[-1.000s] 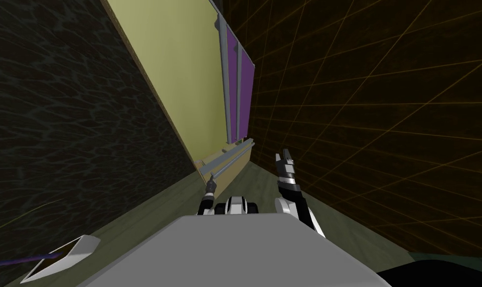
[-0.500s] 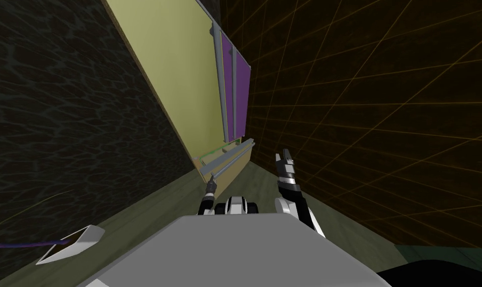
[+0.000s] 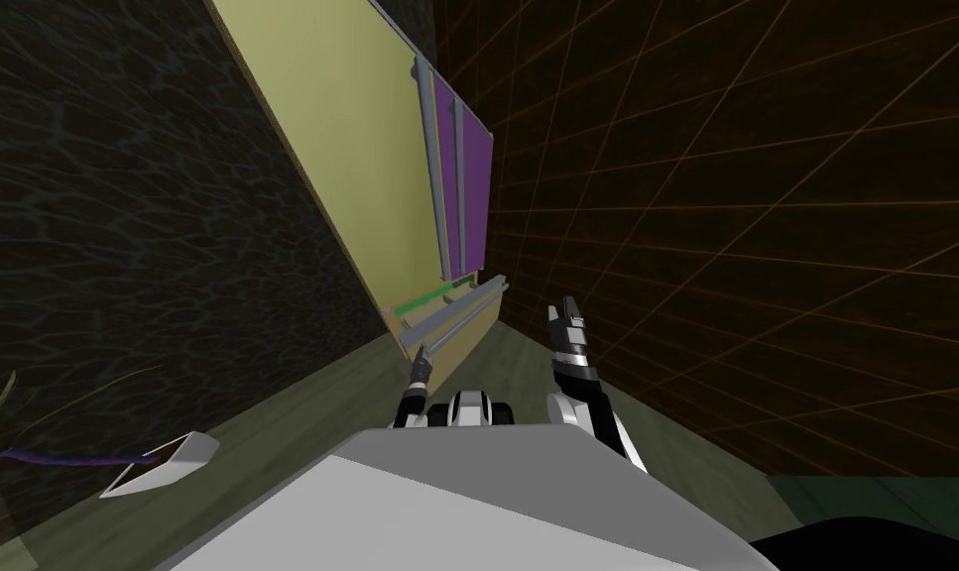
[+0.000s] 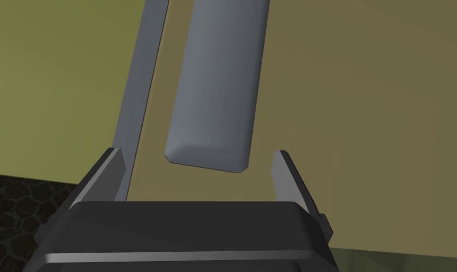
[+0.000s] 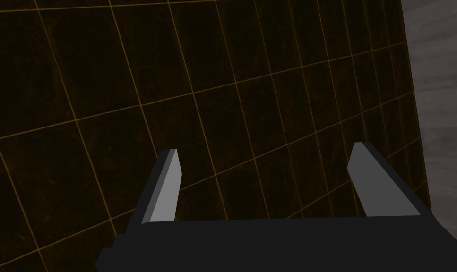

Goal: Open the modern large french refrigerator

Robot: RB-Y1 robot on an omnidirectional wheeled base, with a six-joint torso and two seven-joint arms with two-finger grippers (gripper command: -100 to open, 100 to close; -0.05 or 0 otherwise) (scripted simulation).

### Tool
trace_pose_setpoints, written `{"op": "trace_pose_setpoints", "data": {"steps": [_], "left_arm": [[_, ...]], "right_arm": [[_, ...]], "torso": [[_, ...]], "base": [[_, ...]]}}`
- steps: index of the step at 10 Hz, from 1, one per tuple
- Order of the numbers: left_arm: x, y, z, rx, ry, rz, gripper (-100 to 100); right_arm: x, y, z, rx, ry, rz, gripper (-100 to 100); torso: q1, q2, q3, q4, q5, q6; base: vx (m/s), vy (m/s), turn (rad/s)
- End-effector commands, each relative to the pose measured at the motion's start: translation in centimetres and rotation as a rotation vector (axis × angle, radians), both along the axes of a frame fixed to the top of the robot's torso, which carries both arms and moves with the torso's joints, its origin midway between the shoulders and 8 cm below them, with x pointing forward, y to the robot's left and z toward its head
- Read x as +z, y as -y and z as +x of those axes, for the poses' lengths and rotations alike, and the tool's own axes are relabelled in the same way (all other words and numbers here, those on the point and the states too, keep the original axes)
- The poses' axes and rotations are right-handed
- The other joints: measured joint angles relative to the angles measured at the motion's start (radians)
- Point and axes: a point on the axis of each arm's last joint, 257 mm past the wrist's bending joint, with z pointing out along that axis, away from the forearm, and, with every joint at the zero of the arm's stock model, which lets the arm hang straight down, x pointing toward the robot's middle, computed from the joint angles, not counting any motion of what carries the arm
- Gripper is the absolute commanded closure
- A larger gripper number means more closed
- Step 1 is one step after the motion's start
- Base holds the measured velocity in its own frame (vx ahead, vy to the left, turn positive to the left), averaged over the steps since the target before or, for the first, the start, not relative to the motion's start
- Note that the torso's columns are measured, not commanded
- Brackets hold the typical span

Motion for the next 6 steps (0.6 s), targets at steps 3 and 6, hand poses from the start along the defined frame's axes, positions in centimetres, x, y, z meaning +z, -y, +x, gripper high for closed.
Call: {"op": "trace_pose_setpoints", "data": {"steps": [3, 6], "left_arm": [[2.1, 0.3, 3.8, -0.017, -0.003, 0.001, -100], [3.9, 0.6, 6.2, -0.029, -0.003, 0.001, -100]], "right_arm": [[0.0, 0.0, 0.0, 0.000, 0.000, 0.000, 0], [0.0, 0.0, 0.0, 0.000, 0.000, 0.000, 0]], "torso": [[-0.002, 0.003, 0.001, 0.004, -0.003, -0.001], [-0.006, 0.011, 0.005, 0.009, -0.006, -0.002]], "base": [[-0.056, 0.003, 0.037], [-0.060, -0.002, 0.030]]}}
